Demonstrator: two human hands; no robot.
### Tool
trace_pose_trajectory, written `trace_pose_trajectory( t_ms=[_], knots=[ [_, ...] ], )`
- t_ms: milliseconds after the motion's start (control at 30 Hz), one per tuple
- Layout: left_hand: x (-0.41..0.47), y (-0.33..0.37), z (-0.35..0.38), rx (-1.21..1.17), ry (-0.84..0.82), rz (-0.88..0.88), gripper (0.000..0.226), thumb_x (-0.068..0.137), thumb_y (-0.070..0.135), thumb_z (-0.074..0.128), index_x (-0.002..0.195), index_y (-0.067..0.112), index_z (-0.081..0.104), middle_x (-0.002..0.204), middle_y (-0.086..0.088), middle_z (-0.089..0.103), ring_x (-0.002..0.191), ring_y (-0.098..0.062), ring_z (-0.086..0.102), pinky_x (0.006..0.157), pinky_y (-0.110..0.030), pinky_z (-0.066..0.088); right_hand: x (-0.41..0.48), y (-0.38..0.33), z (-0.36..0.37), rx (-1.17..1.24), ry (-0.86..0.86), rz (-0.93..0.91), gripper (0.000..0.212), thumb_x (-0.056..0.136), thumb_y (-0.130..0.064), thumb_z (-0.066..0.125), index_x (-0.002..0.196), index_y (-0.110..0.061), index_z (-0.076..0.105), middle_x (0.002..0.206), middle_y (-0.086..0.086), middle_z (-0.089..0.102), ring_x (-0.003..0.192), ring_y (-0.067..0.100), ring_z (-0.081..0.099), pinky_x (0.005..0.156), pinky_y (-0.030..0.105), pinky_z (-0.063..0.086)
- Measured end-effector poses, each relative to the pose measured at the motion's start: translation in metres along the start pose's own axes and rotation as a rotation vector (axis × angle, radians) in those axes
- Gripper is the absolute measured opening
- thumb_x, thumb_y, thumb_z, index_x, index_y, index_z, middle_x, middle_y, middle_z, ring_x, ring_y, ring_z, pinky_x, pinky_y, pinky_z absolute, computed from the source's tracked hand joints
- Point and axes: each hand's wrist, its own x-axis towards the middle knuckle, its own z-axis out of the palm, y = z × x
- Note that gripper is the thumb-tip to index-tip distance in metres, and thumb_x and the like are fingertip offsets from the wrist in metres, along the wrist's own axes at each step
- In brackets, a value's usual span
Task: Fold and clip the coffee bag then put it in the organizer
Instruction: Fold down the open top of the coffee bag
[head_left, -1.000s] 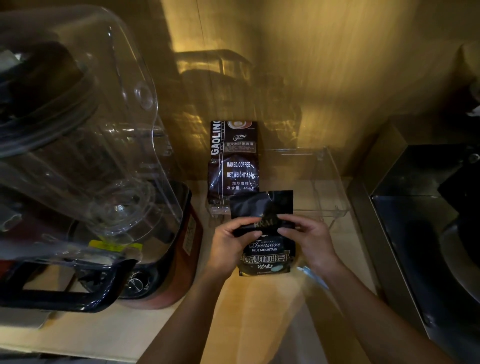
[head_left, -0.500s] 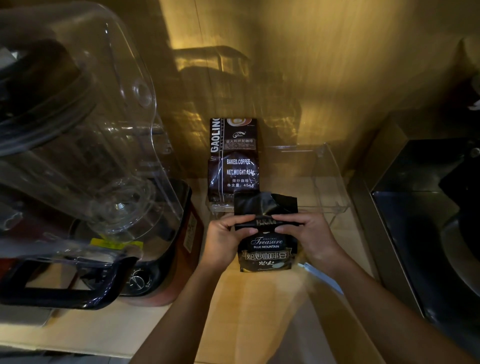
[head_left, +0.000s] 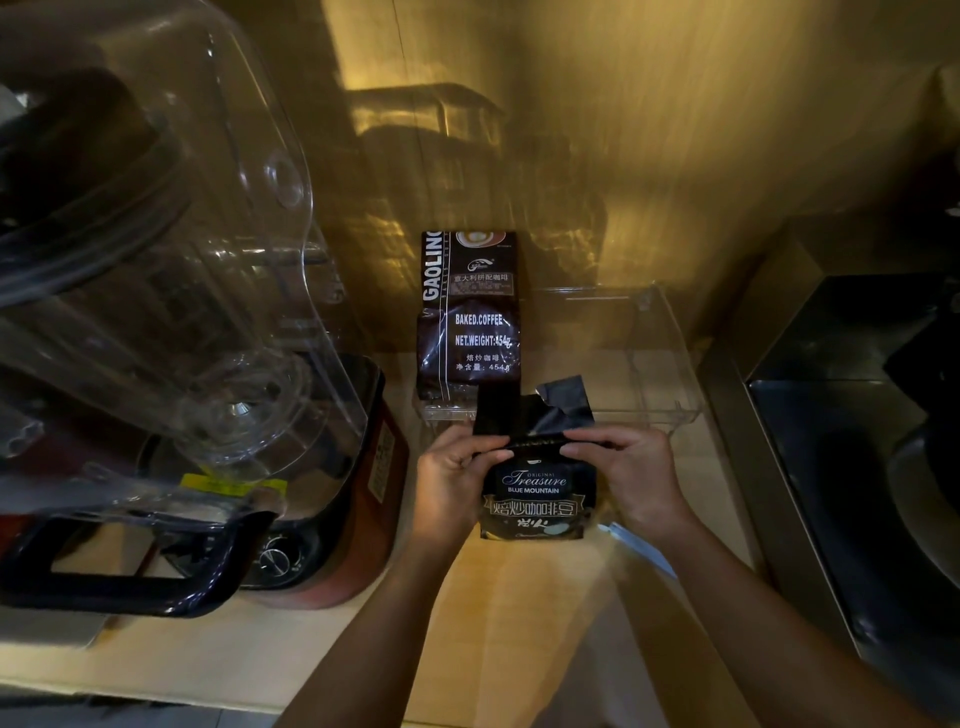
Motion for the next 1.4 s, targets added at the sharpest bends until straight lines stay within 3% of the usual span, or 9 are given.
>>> trace_pose_trajectory(
  t_ms=[100,200,367,600,667,800,967,1167,1400],
  knots=[
    [-0.003,0.0,0.001,0.091,0.05,0.054,0.018,0.072,-0.007,0.069,0.082,0.008,0.072,0.086,0.005,0.048,0.087,-0.008,0.05,0.072,-0.019,0.048,0.0,0.004,0.0,-0.069,0.002,-0.091,0.022,0.06,0.007,0.074,0.068,-0.014,0.072,0.075,-0.002,0.061,0.07,0.003,0.058,0.068,0.021,0.05],
    [-0.005,0.0,-0.002,0.218,0.087,0.165,0.01,0.07,-0.005,0.072,0.074,0.004,0.072,0.098,0.01,0.041,0.101,0.015,0.035,0.083,-0.005,0.037,0.0,0.007,-0.002,-0.189,0.013,-0.207,0.022,0.059,0.005,0.075,0.069,-0.014,0.072,0.084,-0.009,0.047,0.088,0.007,0.049,0.081,0.022,0.045],
    [-0.008,-0.001,-0.008,0.386,-0.071,0.257,0.004,0.079,0.005,0.065,0.077,0.006,0.068,0.08,-0.005,0.067,0.08,-0.016,0.057,0.074,-0.039,0.047,-0.003,0.006,-0.004,-0.574,-0.012,-0.456,0.007,0.066,-0.005,0.074,0.066,-0.011,0.071,0.073,0.001,0.067,0.083,0.019,0.056,0.086,0.04,0.028],
    [-0.006,0.006,-0.015,0.491,-0.225,0.276,0.007,0.087,0.012,0.059,0.082,0.014,0.062,0.079,0.0,0.066,0.074,-0.01,0.056,0.065,-0.031,0.047,-0.005,0.0,-0.006,-0.676,-0.066,-0.508,0.008,0.07,-0.023,0.063,0.064,-0.019,0.067,0.067,-0.032,0.051,0.086,-0.017,0.042,0.086,0.018,0.015],
    [-0.001,0.011,-0.016,0.58,-0.278,0.333,0.004,0.087,0.013,0.058,0.085,0.015,0.061,0.082,-0.001,0.066,0.078,-0.014,0.058,0.069,-0.035,0.049,-0.003,-0.001,-0.006,-0.677,-0.111,-0.515,0.009,0.071,-0.022,0.062,0.067,-0.016,0.066,0.069,-0.026,0.055,0.089,-0.013,0.045,0.089,0.009,0.013],
    [0.004,0.024,-0.002,0.742,-0.383,0.497,0.013,0.088,0.016,0.057,0.098,0.011,0.063,0.087,-0.01,0.065,0.082,-0.027,0.058,0.071,-0.041,0.047,0.0,-0.002,0.001,-0.78,-0.212,-0.589,0.006,0.074,-0.014,0.063,0.07,-0.009,0.064,0.08,0.002,0.067,0.085,0.013,0.054,0.087,0.02,0.018],
    [0.002,0.027,0.009,0.722,-0.353,0.512,0.007,0.085,0.01,0.059,0.083,0.006,0.064,0.075,-0.012,0.064,0.071,-0.029,0.059,0.055,-0.044,0.05,-0.001,0.0,-0.003,-0.634,-0.239,-0.459,0.005,0.073,-0.004,0.069,0.07,-0.008,0.067,0.071,-0.008,0.063,0.078,-0.011,0.049,0.079,0.009,0.029],
    [0.009,0.023,0.013,0.699,-0.37,0.486,0.012,0.089,0.018,0.056,0.084,0.009,0.062,0.078,-0.008,0.064,0.074,-0.025,0.057,0.056,-0.039,0.05,-0.004,0.006,-0.009,-0.356,-0.077,-0.198,0.033,0.073,0.001,0.067,0.063,-0.03,0.066,0.07,-0.014,0.065,0.067,-0.007,0.059,0.061,0.005,0.043],
    [0.017,0.029,0.02,0.756,-0.349,0.495,0.011,0.084,0.014,0.06,0.095,0.014,0.062,0.087,-0.008,0.063,0.084,-0.024,0.055,0.07,-0.036,0.043,0.002,0.003,-0.004,-0.326,0.0,-0.072,0.021,0.069,-0.009,0.073,0.057,-0.024,0.065,0.057,-0.01,0.065,0.056,-0.003,0.056,0.055,0.013,0.044]
  ],
)
